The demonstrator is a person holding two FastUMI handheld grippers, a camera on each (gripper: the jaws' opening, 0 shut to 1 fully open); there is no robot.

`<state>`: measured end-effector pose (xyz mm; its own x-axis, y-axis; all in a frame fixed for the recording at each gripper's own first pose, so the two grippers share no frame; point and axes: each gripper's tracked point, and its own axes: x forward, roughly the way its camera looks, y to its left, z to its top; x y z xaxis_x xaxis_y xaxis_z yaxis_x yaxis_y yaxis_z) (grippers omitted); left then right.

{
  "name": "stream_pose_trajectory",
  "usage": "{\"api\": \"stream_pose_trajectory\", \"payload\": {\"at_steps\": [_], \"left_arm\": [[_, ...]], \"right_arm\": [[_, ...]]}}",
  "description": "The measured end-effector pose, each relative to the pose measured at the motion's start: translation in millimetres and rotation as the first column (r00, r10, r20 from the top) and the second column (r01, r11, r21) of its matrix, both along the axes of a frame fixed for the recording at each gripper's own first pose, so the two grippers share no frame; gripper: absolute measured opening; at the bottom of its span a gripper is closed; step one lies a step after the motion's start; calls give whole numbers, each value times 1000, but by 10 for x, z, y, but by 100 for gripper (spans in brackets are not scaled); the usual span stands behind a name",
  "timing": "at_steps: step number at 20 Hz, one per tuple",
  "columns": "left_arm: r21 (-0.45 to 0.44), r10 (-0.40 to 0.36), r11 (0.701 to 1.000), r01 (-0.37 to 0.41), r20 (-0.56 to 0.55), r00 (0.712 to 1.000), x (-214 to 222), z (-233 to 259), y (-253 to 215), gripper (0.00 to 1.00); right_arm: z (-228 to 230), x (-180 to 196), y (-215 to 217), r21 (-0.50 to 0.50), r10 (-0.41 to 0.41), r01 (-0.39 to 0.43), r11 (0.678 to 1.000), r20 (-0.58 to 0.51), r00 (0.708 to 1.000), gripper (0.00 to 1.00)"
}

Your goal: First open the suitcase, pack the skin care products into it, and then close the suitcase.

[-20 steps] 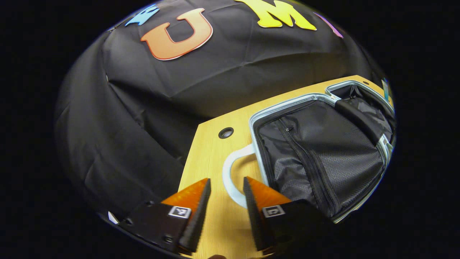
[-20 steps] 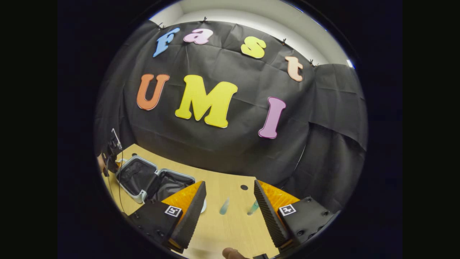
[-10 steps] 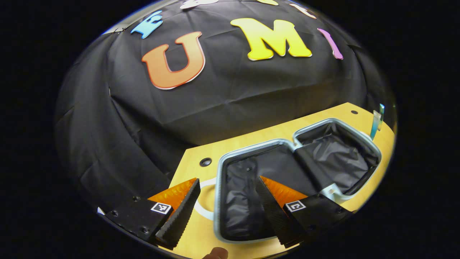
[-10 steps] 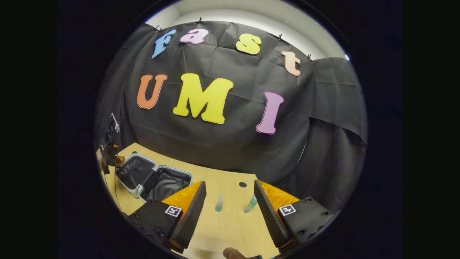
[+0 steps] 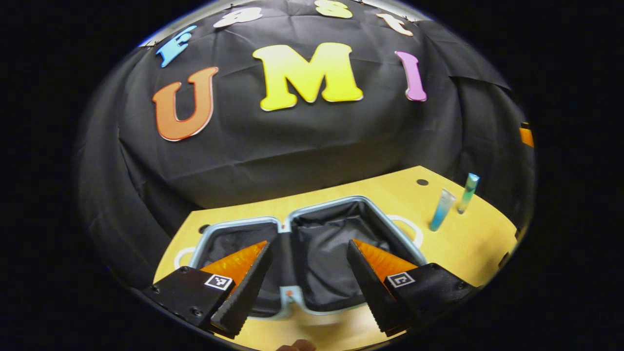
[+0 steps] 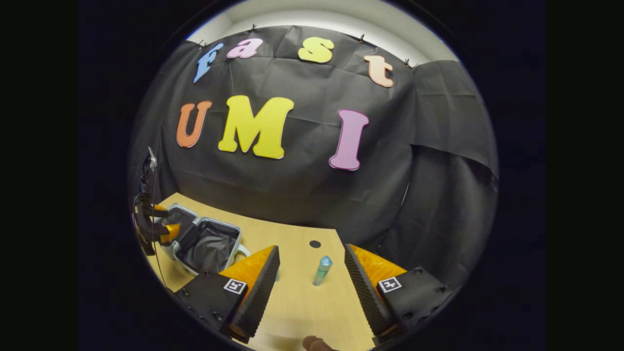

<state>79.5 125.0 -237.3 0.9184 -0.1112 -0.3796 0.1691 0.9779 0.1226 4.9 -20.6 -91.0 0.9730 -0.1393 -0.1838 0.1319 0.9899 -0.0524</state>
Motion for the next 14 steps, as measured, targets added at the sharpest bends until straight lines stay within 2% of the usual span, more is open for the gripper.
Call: {"api": "stream_pose_trajectory", "payload": {"at_steps": [3, 8, 14], "left_arm": [[-17, -77, 997, 77, -28, 997, -112, -70, -661, 99], [-76, -204, 977, 198, -88, 975, -112, -318, -1736, 99], [-125, -238, 967, 220, -155, 959, 134, -740, -2563, 99]], "right_arm": [[-166, 5, -223, 11, -3, 3, 1000, -26, 1000, 80], [-375, 32, -587, 11, -5, 5, 1000, -63, 998, 79], [-623, 67, -1056, -15, -9, 8, 1000, -115, 993, 79]]}}
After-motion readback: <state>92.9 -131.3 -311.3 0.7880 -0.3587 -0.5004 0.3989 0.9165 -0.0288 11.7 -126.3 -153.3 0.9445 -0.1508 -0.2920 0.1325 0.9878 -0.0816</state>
